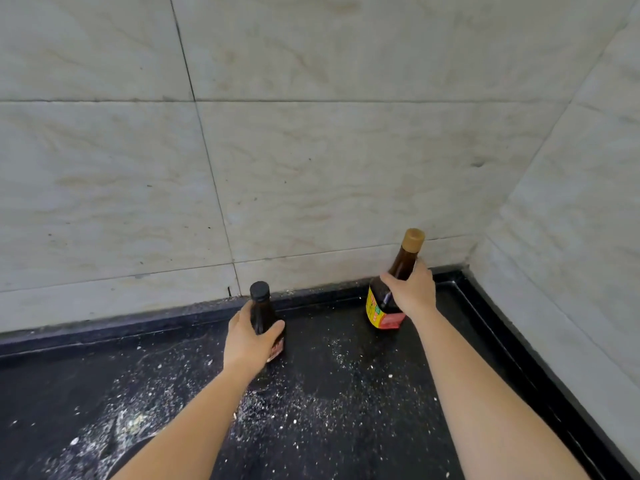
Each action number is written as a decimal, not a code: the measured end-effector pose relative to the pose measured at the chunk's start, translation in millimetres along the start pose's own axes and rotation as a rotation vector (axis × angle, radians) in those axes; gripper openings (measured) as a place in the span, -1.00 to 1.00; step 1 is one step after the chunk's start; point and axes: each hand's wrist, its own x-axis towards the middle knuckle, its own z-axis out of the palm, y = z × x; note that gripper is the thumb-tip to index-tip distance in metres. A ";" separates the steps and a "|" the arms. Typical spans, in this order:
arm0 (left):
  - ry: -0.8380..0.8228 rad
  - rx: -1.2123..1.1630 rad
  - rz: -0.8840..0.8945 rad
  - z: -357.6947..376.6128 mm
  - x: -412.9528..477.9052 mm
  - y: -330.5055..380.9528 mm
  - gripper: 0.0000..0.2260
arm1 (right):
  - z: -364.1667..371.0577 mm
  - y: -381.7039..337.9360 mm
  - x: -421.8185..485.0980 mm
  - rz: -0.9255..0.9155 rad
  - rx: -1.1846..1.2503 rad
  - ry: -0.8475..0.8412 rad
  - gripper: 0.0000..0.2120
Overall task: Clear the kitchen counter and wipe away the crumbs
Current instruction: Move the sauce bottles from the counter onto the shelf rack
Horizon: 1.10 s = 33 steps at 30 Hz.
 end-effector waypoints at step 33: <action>0.501 -0.240 0.596 -354.8 -94.4 59.7 -0.77 | 45.4 -331.4 -232.3 -0.994 0.089 0.037 -0.71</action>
